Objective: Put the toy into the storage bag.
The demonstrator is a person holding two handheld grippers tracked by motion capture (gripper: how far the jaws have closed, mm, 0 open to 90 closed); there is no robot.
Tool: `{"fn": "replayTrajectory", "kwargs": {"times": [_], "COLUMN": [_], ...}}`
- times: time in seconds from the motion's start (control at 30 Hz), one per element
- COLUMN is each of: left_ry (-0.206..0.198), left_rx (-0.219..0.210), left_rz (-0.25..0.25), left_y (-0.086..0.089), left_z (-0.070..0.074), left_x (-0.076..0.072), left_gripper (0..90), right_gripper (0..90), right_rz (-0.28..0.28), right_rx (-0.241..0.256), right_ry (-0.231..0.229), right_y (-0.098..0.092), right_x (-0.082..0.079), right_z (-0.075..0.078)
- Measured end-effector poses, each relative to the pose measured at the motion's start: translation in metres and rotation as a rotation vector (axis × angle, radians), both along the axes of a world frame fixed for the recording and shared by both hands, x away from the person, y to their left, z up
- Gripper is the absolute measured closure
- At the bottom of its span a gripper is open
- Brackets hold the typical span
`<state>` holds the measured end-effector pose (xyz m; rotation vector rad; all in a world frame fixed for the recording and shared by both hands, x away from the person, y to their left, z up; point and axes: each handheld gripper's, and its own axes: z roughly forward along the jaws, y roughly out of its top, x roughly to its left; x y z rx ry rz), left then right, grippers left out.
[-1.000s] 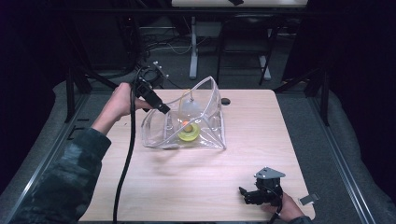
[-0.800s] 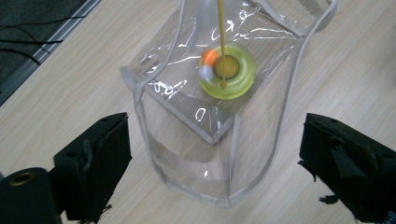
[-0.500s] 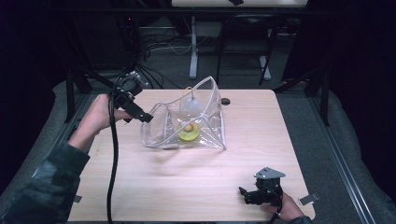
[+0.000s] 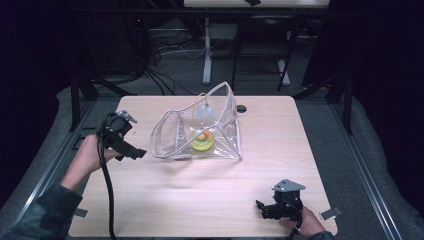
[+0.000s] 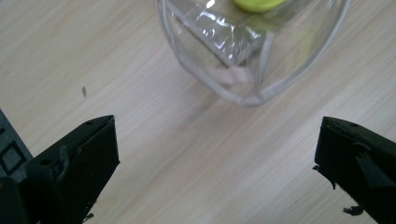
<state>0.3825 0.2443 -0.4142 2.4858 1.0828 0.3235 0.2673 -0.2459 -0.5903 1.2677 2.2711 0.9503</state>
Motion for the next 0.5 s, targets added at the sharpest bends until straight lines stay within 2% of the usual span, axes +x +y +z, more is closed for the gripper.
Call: {"fn": "replayTrajectory", "kwargs": {"times": [0.23, 0.4, 0.5], "left_ry": [0.027, 0.039, 0.04], "left_rx": [-0.022, -0.111, -0.136], "left_rz": [0.042, 0.052, 0.084], "left_y": [0.019, 0.028, 0.034], "left_z": [-0.047, -0.08, -0.1], "left_x": [-0.019, -0.03, -0.036], "left_gripper": [0.0, 0.0, 0.0], "right_gripper": [0.0, 0.0, 0.0], "right_rz": [0.0, 0.0, 0.0], "right_rx": [-0.001, 0.0, -0.001], "right_ry": [0.0, 0.0, 0.001], "right_y": [0.0, 0.0, 0.0], "right_x": [0.0, 0.0, 0.0], "right_z": [0.0, 0.0, 0.0]}}
